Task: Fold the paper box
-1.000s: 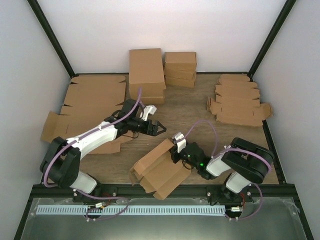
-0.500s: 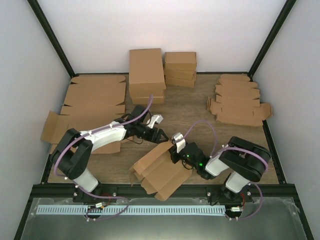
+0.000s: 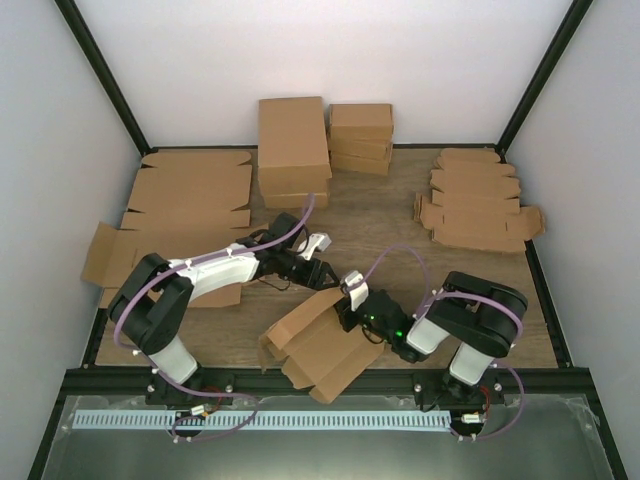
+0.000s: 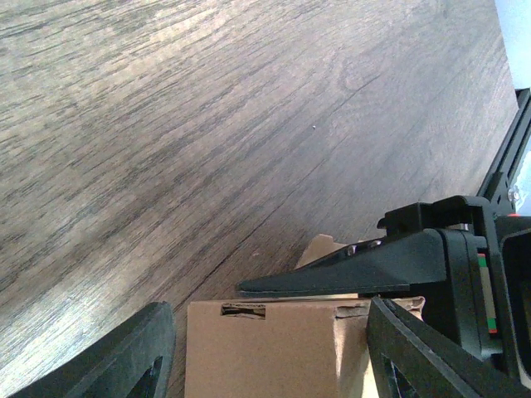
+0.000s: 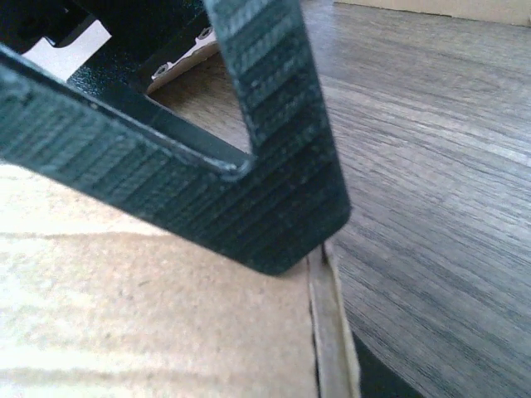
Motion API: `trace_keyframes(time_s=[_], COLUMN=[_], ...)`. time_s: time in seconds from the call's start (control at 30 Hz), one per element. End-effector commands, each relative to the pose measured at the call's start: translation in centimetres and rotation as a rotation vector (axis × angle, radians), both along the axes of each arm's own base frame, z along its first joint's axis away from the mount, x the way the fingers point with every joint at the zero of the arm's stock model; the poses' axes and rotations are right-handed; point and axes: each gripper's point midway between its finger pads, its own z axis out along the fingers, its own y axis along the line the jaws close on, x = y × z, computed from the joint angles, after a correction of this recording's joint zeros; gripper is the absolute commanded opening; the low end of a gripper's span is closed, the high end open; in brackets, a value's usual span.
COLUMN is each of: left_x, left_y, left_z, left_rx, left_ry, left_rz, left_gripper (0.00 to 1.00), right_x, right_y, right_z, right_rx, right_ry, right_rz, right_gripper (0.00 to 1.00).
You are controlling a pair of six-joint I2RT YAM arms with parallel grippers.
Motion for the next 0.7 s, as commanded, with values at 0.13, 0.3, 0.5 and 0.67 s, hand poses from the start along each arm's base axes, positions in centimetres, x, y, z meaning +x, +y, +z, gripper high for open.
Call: trace_keyframes(time_s=[0.13, 0.3, 0.5, 0.67], left_x=[-0.1, 0.1, -0.3, -0.4], left_y=[0.6, 0.6, 0.3, 0.1], left_z=[-0.8, -0.8, -1.0, -1.4], left_rx=[0.058, 0.059, 0.018, 0.007], left_ry=[-0.014, -0.015, 0.029, 0.065], left_rz=[0.0, 0.007, 0.021, 0.031], left_gripper=[0.66, 0.65, 0.66, 0.66], right_x=[0.1, -0.1, 0.5, 1.1], right_y=[-0.9, -1.4, -1.3, -1.0], right_z=[1.7, 1.1, 0.8, 1.0], right_rx=[0.048, 0.043, 0.038, 0.044], right_ry=[-0.046, -0.029, -0.035, -0.045], right_rz=[-0.045, -0.058, -0.086, -0.103], right_gripper=[0.23, 0.23, 0.09, 0.01])
